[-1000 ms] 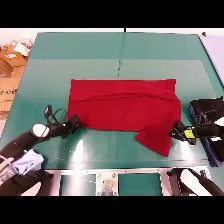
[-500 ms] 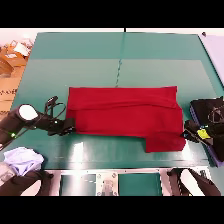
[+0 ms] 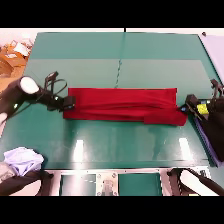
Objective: Fold the shirts.
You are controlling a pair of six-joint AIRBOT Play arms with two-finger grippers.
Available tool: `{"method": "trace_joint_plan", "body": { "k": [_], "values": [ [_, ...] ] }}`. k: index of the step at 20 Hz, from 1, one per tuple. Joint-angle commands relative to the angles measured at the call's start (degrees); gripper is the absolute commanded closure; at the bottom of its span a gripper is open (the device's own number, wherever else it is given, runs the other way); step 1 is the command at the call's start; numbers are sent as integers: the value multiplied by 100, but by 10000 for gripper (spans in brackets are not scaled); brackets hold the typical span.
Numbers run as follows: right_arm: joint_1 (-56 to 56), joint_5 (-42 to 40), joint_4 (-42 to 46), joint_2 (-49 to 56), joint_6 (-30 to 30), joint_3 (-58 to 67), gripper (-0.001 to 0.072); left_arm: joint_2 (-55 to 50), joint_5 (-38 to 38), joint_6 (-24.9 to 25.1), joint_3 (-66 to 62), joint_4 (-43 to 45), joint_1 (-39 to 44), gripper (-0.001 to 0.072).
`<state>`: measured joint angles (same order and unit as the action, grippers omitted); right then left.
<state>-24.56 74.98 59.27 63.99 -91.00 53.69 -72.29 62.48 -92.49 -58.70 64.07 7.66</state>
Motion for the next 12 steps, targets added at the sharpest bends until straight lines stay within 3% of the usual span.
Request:
{"method": "trace_joint_plan", "body": {
  "k": [1,4,5,6,7,9,12],
  "values": [
    [306,-442,-192,1408,20,1038,693,-1300,-190,61,-1241,17,-2,685],
    [573,-973,-348,2629,107,1838,692,-2352,-651,111,-2079,-11,-2,683],
    [623,-1069,-483,3003,107,2092,624,-2586,-905,103,-2251,-81,-2,660],
    [623,-1117,-579,3285,107,2347,401,-2732,-1189,103,-2430,-118,-17,264],
    [586,-1099,-590,3517,199,2667,255,-2752,-1432,59,-2594,-90,-72,28],
    [363,-761,-542,3641,726,3224,285,-2719,-1204,55,-3134,-61,-295,4],
    [-269,321,-505,3569,1681,3711,273,-2719,247,59,-4072,-42,-745,5]
  ]
}}
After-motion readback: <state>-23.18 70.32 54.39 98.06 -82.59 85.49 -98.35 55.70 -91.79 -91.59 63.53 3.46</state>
